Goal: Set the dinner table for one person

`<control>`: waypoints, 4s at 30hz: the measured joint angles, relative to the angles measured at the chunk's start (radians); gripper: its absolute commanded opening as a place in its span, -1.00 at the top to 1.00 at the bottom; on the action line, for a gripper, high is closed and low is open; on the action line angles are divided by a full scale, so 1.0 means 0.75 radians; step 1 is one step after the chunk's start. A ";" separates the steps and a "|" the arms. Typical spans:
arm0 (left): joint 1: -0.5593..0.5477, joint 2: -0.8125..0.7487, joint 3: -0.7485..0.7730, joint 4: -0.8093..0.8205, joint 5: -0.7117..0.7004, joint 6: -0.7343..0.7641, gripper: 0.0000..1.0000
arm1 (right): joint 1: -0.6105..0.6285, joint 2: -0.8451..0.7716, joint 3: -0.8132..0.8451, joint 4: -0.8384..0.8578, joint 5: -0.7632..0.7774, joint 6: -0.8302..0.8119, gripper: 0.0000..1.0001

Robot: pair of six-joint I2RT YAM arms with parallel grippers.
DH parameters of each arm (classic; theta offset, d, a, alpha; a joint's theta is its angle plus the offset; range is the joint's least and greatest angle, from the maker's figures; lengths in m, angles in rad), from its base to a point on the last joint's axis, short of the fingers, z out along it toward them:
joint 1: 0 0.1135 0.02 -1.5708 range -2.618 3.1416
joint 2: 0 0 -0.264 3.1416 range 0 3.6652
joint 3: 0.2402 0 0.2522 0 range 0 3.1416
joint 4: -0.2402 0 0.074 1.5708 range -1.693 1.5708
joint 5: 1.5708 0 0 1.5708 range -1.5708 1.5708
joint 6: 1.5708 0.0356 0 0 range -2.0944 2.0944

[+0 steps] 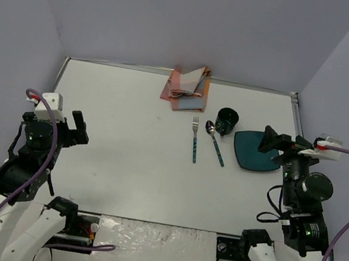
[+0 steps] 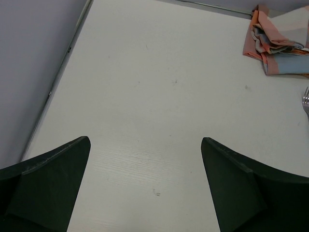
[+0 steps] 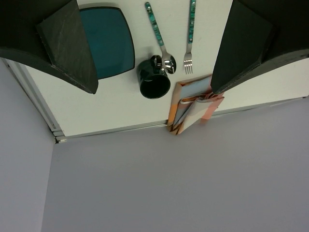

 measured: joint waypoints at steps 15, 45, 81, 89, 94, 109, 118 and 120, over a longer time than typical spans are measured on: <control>-0.002 0.648 0.030 0.174 0.311 -0.133 -0.94 | 0.000 0.296 -0.118 -0.024 -0.092 0.354 -1.00; -0.001 0.590 -0.070 0.298 0.087 -0.016 -0.94 | 0.287 2.605 1.583 0.095 -0.069 0.273 -0.90; -0.028 0.431 -0.073 0.206 -0.006 -0.103 -0.94 | 0.846 1.906 0.909 0.393 -0.200 0.082 0.99; -0.028 0.297 -0.212 0.139 0.009 -0.300 -0.94 | 0.832 1.884 0.386 0.416 -0.180 0.234 0.44; -0.028 0.285 -0.337 0.143 0.019 -0.454 -0.94 | 0.811 1.857 0.285 0.395 -0.160 0.256 -0.03; 0.069 0.847 -0.382 0.461 -0.018 -0.724 -0.71 | 0.813 1.458 0.285 0.308 -0.151 0.029 -0.49; 0.191 1.211 -0.217 0.630 0.083 -0.694 -0.46 | 0.813 1.344 0.215 0.306 -0.180 -0.044 -0.48; 0.191 1.243 -0.213 0.641 0.110 -0.683 -0.44 | 0.814 1.345 0.206 0.303 -0.190 -0.056 -0.47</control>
